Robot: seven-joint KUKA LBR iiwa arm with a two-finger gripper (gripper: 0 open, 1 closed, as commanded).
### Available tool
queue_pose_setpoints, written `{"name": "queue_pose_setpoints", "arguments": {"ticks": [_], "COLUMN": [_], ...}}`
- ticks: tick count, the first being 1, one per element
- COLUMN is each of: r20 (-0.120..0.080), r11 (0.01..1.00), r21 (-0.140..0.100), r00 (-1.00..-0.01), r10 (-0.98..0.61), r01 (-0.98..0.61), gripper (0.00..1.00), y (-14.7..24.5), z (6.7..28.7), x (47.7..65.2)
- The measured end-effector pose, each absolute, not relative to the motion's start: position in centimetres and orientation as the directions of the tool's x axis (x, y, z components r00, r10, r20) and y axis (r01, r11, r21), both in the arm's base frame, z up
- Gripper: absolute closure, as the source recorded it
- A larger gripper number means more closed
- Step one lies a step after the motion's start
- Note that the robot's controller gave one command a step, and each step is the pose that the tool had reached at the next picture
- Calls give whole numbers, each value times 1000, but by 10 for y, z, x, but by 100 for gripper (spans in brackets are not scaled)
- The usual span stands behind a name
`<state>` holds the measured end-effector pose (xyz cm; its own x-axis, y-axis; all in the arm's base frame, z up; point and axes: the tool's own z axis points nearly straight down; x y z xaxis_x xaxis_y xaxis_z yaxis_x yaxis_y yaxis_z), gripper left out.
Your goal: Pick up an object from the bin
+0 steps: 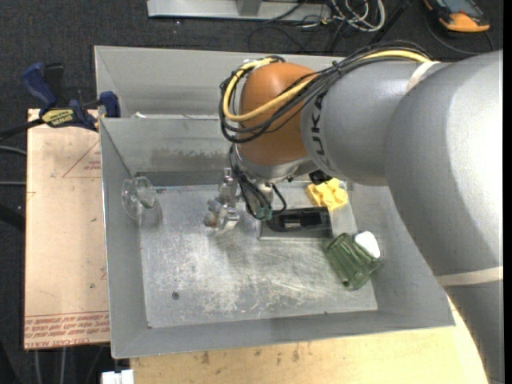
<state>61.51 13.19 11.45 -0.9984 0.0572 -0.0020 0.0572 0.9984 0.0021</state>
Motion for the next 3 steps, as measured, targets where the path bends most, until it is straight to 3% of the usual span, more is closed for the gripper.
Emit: {"name": "queue_pose_setpoints", "arguments": {"ticks": [1, 3], "r20": [3, -7], "r11": [998, 998], "r21": [0, 3], "r00": [-998, -998], "r10": [57, 57], "r01": [57, 57], "gripper": [100, 100], "y": [131, 132], "z": [133, 165], "x": [614, 616]}}
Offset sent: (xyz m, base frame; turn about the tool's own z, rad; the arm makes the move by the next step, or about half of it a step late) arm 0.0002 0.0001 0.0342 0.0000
